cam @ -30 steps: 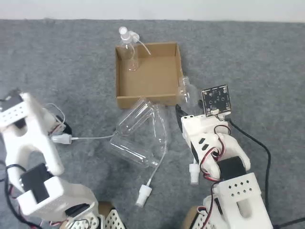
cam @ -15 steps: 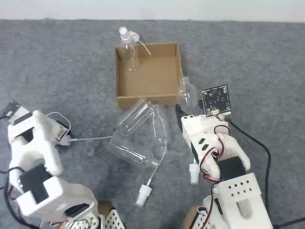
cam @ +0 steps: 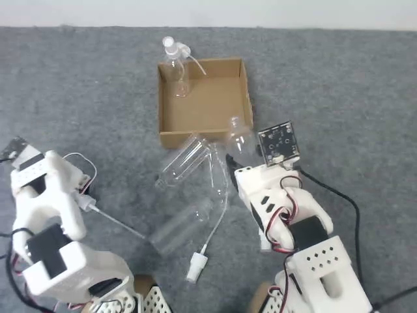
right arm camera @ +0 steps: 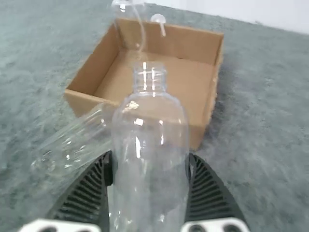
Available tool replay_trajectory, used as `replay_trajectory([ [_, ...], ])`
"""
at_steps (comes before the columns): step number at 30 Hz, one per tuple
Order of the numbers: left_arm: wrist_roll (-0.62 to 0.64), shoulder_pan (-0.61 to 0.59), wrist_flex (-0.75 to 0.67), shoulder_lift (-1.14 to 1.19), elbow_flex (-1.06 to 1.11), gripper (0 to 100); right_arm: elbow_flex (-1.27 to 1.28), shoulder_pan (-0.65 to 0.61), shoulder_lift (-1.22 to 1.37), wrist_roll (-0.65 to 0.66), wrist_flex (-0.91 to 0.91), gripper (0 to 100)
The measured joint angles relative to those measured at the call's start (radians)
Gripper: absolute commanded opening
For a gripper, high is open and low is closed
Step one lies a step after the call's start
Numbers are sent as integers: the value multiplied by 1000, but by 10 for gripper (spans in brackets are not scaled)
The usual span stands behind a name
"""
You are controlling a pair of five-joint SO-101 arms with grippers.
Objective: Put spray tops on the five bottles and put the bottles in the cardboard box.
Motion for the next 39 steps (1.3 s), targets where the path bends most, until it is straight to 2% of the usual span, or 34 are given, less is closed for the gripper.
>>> replay_trajectory([
  [4,0,-6,14,0,-18,10,0,-37,0,0,0,6],
  [12,0,-6,198,-180,-195,10,25,-114,0,-2,0,6],
  [20,6,-3,213,-384,-272,10,25,-219,0,-2,-6,6],
  [31,126,133,213,-563,-381,10,26,-256,0,92,-152,6],
  [39,178,262,213,-631,-477,10,150,-256,0,132,-344,6],
])
